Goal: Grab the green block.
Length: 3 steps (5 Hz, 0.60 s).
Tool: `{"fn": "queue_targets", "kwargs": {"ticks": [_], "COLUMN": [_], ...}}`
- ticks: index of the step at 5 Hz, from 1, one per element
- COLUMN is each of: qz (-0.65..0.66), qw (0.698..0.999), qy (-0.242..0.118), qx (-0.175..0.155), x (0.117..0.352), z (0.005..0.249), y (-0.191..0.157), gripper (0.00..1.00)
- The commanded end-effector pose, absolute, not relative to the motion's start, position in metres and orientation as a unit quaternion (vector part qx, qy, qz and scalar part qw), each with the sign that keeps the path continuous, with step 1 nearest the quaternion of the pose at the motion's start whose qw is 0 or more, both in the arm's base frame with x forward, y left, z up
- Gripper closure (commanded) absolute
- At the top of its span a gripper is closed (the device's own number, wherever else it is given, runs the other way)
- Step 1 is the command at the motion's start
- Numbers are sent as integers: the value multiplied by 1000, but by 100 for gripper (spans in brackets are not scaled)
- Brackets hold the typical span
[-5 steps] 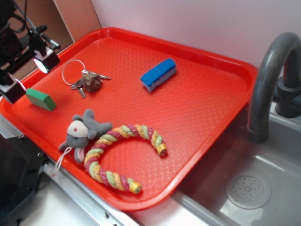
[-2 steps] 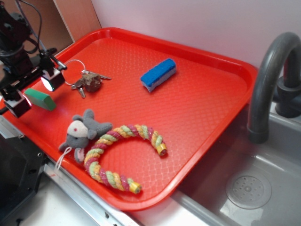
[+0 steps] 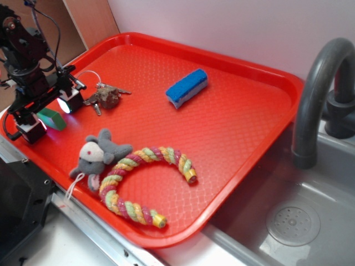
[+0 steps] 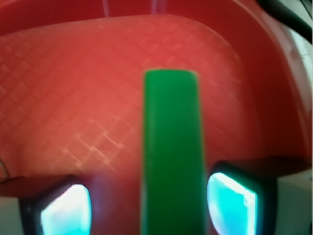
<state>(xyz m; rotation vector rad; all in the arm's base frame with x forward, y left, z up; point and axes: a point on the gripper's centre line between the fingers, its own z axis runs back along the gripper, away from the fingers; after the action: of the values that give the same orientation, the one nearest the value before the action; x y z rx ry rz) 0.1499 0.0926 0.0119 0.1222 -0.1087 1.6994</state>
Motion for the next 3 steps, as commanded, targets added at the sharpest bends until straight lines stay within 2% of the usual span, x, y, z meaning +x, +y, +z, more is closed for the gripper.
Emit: {"fn": "queue_targets", "kwargs": {"ticks": [1, 2, 3], "qz": [749, 749, 724], "qw": [660, 661, 689], "qy": [-33, -35, -34], "qx": [50, 45, 20], "x": [138, 141, 149], "z": [7, 12, 43], "y": [85, 86, 89], "gripper": [100, 100, 100]}}
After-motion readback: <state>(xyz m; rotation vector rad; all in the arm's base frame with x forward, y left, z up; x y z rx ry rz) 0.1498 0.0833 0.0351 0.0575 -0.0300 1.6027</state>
